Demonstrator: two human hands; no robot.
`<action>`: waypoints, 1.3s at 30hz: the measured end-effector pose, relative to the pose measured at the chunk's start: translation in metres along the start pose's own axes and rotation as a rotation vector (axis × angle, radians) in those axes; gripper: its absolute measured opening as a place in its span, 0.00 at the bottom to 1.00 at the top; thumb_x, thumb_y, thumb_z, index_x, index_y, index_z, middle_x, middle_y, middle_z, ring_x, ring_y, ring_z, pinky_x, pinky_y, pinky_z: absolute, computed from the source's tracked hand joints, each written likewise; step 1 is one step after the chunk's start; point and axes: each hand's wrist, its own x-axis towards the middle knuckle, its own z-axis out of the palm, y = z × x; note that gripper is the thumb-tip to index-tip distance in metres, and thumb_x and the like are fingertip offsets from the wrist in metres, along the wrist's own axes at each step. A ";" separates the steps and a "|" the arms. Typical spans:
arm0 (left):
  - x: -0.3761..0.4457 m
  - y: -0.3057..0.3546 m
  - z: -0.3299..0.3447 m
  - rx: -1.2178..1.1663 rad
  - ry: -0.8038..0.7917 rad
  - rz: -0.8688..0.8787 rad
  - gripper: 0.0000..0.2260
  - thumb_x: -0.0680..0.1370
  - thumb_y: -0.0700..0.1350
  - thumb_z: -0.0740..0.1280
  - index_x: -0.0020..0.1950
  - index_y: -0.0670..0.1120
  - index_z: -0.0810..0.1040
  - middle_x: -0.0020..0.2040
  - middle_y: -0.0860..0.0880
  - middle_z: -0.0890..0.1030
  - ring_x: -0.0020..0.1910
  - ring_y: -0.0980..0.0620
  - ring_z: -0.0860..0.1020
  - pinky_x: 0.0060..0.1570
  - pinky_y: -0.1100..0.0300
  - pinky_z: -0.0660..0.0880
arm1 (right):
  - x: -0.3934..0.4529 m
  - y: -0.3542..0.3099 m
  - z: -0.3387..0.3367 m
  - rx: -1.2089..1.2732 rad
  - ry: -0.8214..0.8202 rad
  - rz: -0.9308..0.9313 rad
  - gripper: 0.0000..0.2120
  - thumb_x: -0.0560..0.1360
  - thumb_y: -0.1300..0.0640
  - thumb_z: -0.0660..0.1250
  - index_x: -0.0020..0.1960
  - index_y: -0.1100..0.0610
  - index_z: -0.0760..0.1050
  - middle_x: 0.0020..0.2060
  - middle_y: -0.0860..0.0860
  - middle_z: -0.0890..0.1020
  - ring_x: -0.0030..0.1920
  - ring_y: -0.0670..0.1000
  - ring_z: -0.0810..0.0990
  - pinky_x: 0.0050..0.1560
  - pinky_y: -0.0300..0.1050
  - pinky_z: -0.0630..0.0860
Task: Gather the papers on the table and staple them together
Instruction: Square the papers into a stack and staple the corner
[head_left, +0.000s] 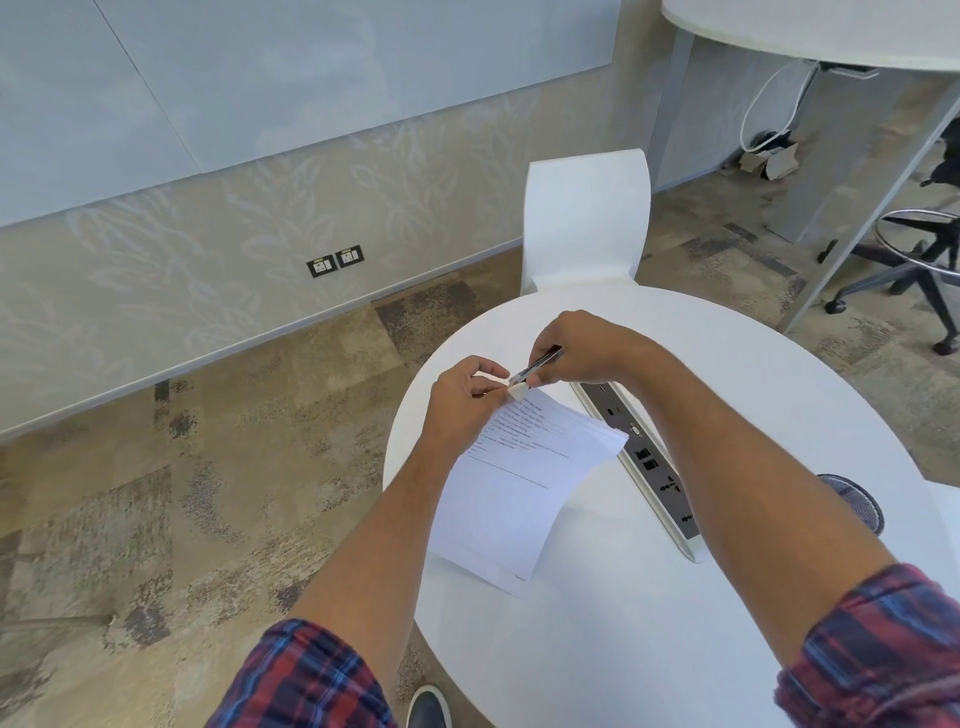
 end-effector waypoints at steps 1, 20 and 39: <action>0.000 0.000 0.000 0.005 -0.009 0.000 0.09 0.72 0.42 0.78 0.48 0.50 0.82 0.35 0.48 0.87 0.33 0.45 0.77 0.37 0.52 0.69 | 0.001 -0.001 -0.001 -0.019 -0.007 -0.006 0.10 0.75 0.49 0.76 0.50 0.55 0.86 0.41 0.47 0.84 0.42 0.48 0.79 0.40 0.43 0.74; 0.001 -0.007 0.003 -0.057 -0.006 0.005 0.07 0.73 0.42 0.78 0.49 0.45 0.85 0.42 0.47 0.88 0.46 0.41 0.86 0.50 0.44 0.81 | 0.001 0.008 0.006 0.038 -0.042 -0.002 0.12 0.75 0.50 0.77 0.51 0.58 0.87 0.43 0.48 0.86 0.42 0.46 0.80 0.41 0.40 0.74; 0.001 0.004 -0.004 -0.016 -0.139 0.007 0.07 0.77 0.41 0.73 0.54 0.46 0.87 0.48 0.47 0.88 0.48 0.47 0.86 0.51 0.50 0.80 | 0.006 0.009 0.002 0.034 -0.061 0.016 0.10 0.75 0.52 0.76 0.49 0.58 0.86 0.37 0.44 0.82 0.37 0.42 0.77 0.37 0.39 0.70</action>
